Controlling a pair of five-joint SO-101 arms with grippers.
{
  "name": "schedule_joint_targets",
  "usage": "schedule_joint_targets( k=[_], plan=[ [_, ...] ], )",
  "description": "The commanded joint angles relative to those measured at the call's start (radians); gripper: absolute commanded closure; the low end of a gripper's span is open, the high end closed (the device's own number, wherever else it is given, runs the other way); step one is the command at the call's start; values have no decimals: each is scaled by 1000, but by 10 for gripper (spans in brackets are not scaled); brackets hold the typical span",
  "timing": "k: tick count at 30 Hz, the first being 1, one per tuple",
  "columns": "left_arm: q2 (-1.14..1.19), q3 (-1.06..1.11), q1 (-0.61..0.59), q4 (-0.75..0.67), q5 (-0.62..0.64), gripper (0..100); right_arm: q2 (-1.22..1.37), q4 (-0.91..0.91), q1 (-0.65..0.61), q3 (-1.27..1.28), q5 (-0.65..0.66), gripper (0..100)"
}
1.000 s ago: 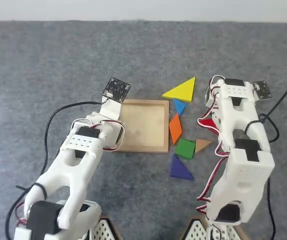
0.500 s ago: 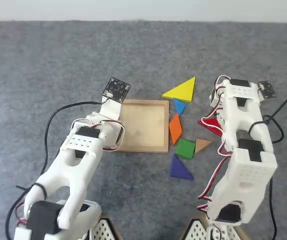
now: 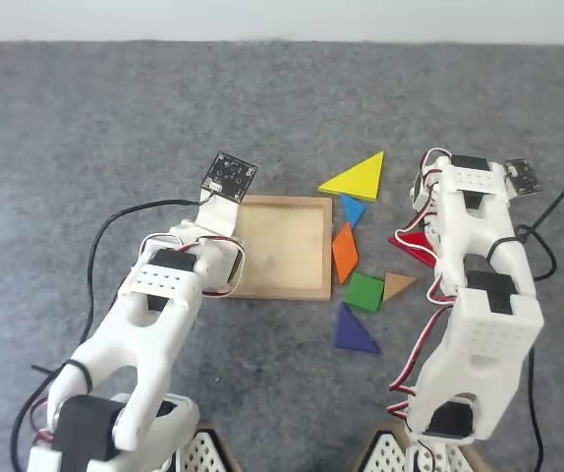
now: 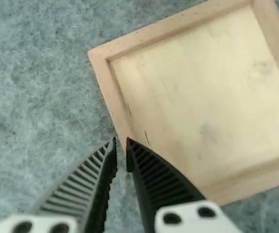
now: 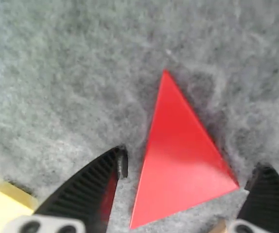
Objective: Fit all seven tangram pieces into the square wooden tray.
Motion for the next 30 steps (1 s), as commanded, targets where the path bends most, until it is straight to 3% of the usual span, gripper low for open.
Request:
schedule_joint_targets(
  k=[1,6,10,14,26,30],
  plan=[
    [-49,-7,-9,-21,8,963,5,8,5,-21,9,627],
    [-49,-7,-9,-21,8,963,5,10,-2,-21,11,634],
    [-49,-7,-9,-21,8,963,5,10,2,-23,12,730],
    [-49,-7,-9,-21,8,963,5,19,2,-23,14,721],
    [-51,-7,-9,-21,8,963,5,291,8,-181,12,725],
    [-51,-7,-9,-21,6,963,5,351,8,-233,68,799]
  ],
)
